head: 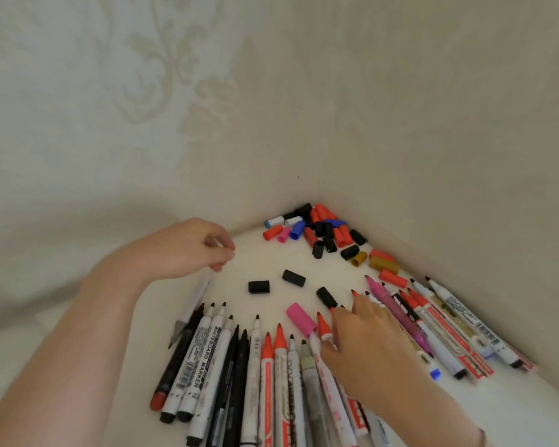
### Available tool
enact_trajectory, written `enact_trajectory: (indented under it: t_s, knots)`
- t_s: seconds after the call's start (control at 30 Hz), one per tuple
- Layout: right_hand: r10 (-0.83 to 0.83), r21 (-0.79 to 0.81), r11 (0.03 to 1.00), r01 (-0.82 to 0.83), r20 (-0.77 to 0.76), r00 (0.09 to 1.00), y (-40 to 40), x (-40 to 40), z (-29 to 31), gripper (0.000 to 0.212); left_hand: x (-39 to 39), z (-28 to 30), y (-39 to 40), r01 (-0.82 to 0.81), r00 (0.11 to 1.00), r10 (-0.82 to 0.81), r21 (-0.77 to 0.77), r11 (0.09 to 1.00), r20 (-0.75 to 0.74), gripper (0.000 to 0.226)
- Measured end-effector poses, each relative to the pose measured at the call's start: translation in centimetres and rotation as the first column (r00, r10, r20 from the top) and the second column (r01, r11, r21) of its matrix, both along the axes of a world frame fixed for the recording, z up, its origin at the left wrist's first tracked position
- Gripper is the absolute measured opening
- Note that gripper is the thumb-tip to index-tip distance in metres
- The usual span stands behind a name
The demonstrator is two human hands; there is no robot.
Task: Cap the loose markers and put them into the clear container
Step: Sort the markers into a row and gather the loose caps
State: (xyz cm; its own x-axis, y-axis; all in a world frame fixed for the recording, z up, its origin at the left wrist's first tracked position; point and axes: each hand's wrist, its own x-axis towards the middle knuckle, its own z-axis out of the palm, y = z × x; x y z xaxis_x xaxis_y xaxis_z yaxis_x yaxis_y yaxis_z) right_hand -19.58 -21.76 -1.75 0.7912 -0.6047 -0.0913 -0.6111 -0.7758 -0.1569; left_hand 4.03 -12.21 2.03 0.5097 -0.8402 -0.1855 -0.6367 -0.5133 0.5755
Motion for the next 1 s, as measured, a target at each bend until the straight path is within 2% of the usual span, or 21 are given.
enact_trajectory:
  t_s: [0.13,0.3,0.4,0.5,0.6,0.67,0.73,0.77,0.8,0.83,0.87,0.9,0.93,0.97,1.0]
  knots:
    - [-0.001,-0.081,0.997,0.000,-0.015,1.000,0.3,0.9,-0.2,0.026,-0.5,0.2,-3.2,0.107,0.992,-0.107,0.006,0.994,0.064,0.011]
    - [-0.023,-0.109,0.994,0.022,-0.012,1.000,0.0,2.0,-0.2,0.018,-0.6,-1.6,-7.8,0.133,0.964,-0.130,0.002,0.991,0.230,0.025]
    - [-0.055,-0.028,0.998,0.055,0.002,0.998,-0.4,2.6,-0.1,0.029,0.2,-3.1,-9.9,0.121,0.936,-0.103,-0.033,0.992,0.336,0.031]
    - [-0.176,0.183,0.972,0.149,0.144,0.974,-1.5,3.0,0.1,0.026,1.2,-4.0,-11.1,0.110,0.904,-0.101,0.002,0.994,0.415,0.030]
    - [-0.349,0.478,0.864,0.158,0.342,0.873,-2.9,2.9,0.6,0.020,1.3,-4.3,-11.4,0.111,0.892,-0.121,0.049,0.993,0.435,0.025]
    - [-0.460,0.651,0.757,0.052,0.475,0.751,-3.5,2.6,1.3,0.015,1.0,-4.6,-11.3,0.113,0.896,-0.126,0.055,0.992,0.426,0.025]
    - [-0.586,0.770,0.636,-0.051,0.524,0.617,-3.9,2.3,1.7,0.015,0.9,-4.9,-11.2,0.120,0.887,-0.132,0.055,0.991,0.442,0.018]
    - [-0.628,0.793,0.604,-0.082,0.537,0.563,-4.1,2.1,1.7,0.016,0.9,-5.0,-11.2,0.123,0.891,-0.119,0.019,0.992,0.439,0.017]
    - [-0.652,0.802,0.589,-0.102,0.546,0.526,-4.4,2.0,1.5,0.015,0.7,-4.8,-11.1,0.115,0.909,-0.089,-0.038,0.993,0.408,0.024]
    - [-0.659,0.802,0.586,-0.119,0.556,0.507,-4.6,2.0,1.4,0.013,0.3,-4.4,-10.9,0.095,0.951,-0.050,-0.133,0.987,0.305,0.031]
    - [-0.648,0.794,0.595,-0.128,0.568,0.508,-4.7,2.0,1.2,0.011,-0.2,-3.7,-10.7,0.049,0.994,-0.023,-0.250,0.967,0.106,0.034]
    - [-0.624,0.778,0.614,-0.130,0.580,0.524,-4.8,2.1,1.1,0.008,-0.9,-3.0,-10.4,-0.014,0.988,-0.043,-0.356,0.935,-0.151,0.032]
    - [-0.592,0.759,0.638,-0.128,0.591,0.548,-4.9,2.2,0.9,0.006,-1.7,-2.3,-10.0,-0.087,0.911,-0.100,-0.422,0.903,-0.401,0.030]
    - [-0.563,0.742,0.658,-0.131,0.600,0.569,-4.9,2.3,0.8,0.006,-2.5,-1.7,-9.7,-0.153,0.804,-0.157,-0.455,0.877,-0.573,0.027]
    - [-0.538,0.727,0.674,-0.134,0.607,0.585,-4.8,2.4,0.6,0.012,-3.1,-1.4,-9.3,-0.197,0.719,-0.202,-0.474,0.858,-0.665,0.026]
